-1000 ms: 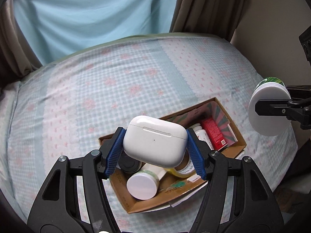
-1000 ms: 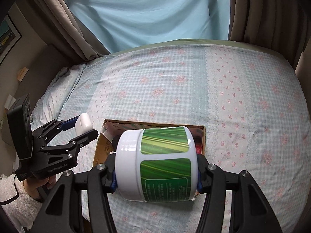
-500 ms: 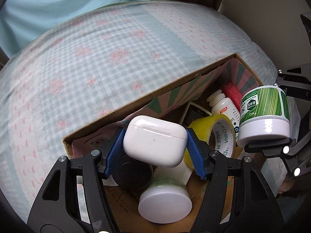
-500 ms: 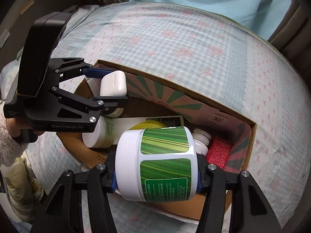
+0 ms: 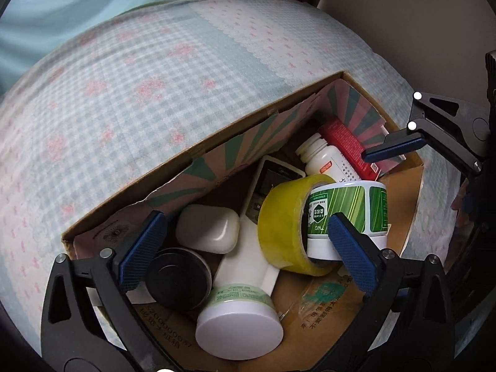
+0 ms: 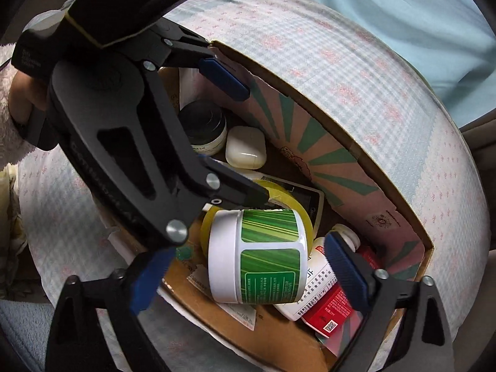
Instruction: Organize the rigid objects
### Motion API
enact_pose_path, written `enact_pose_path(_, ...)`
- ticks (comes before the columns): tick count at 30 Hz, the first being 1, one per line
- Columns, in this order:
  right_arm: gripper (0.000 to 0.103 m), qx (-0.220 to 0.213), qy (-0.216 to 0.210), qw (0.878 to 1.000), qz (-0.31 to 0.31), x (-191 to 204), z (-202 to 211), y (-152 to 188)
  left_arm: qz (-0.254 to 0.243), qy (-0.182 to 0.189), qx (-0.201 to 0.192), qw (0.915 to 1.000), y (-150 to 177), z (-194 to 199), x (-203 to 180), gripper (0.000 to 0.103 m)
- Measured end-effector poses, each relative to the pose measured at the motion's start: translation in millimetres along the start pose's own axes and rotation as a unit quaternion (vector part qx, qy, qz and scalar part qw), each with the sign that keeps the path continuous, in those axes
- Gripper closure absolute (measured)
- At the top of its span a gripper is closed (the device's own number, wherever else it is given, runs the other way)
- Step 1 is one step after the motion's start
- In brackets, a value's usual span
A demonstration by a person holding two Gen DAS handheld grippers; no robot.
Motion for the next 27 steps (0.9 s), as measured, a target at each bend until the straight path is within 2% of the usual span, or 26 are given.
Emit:
enact_pose_path(5, 0.000, -0.022, 0.017, 0.999, -0.025, -7.8, 20.0, 16.7, 0.036, -0.004, 0.009, 0.9993, 9.5, 12.1, 7.8, 0.000)
enact_pose_path(9, 0.000, -0.031, 0.010, 0.998, -0.060, -17.5, 27.4, 26.2, 0.062, -0.015, 0.017, 0.9978, 14.9, 14.9, 17.2, 0.000)
enact_pose_path(16, 0.000, -0.051, 0.018, 0.996, -0.070, -20.1, 50.7, 37.1, 0.072, -0.036, 0.011, 0.9967, 4.5, 32.5, 18.9, 0.000)
enact_pose_path(22, 0.000, -0.071, 0.020, 0.995, -0.068, -16.9, 88.2, 37.7, 0.081, -0.051, -0.007, 0.9954, -13.8, 72.3, 5.5, 0.000)
enact_pose_path(27, 0.000, -0.094, 0.018, 0.993, -0.072, -13.1, 137.7, 40.0, 0.104, -0.064, -0.033, 0.9920, -28.4, 127.5, -17.1, 0.000)
Point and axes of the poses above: each gripper's, at about its wrist camera, not at the fingertips, and z roughly against the way its jaws point, x to its left, y to its underside, the point moved 8 cm from there along -z, roughly the way its jaws point, and after that the axes turned 6 degrees about -y, right-handed, at the moved point
